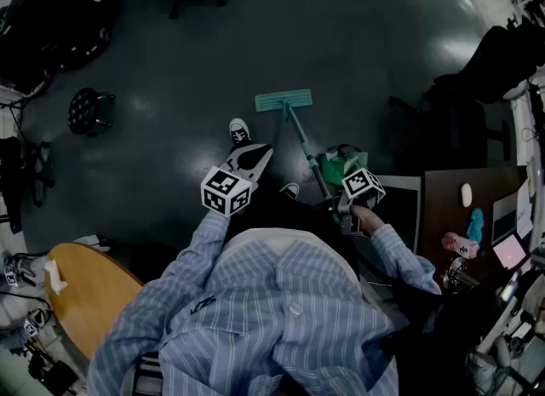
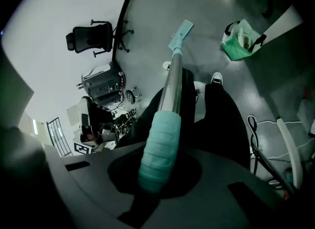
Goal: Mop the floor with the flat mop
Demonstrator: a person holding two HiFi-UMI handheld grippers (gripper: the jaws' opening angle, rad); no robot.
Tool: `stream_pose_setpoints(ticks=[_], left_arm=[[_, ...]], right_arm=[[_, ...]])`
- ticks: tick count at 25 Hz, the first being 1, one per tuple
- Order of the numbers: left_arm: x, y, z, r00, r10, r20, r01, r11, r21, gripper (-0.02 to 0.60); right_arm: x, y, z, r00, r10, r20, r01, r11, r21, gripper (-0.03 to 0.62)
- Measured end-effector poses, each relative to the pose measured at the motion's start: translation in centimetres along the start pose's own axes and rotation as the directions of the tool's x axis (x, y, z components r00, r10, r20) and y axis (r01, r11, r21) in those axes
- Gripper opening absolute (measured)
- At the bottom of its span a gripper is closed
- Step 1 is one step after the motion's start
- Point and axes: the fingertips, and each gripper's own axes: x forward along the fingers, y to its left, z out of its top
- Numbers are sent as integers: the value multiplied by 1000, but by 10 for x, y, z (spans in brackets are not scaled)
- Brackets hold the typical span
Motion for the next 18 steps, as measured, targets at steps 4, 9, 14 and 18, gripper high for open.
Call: stream_pose_setpoints(ticks=[4, 9, 14, 18], left_arm=[[1, 2, -1, 1000, -3, -3, 3, 1000, -1, 6], [4, 0, 1, 1000, -12, -7, 12, 1000, 1, 6], [6, 4, 3, 1000, -18, -14, 18, 1000, 7, 6], [10, 8, 7, 999, -27, -17, 27, 1000, 7, 6]], right_arm=[[3, 4, 1, 1000, 14, 9, -14, 1000, 2, 12], [4, 5, 2, 999, 34, 22, -34, 999, 11, 12], [5, 12, 6, 997, 59, 40, -60, 998, 28, 12], [7, 19, 10, 995, 85, 47, -87, 996, 36, 12]])
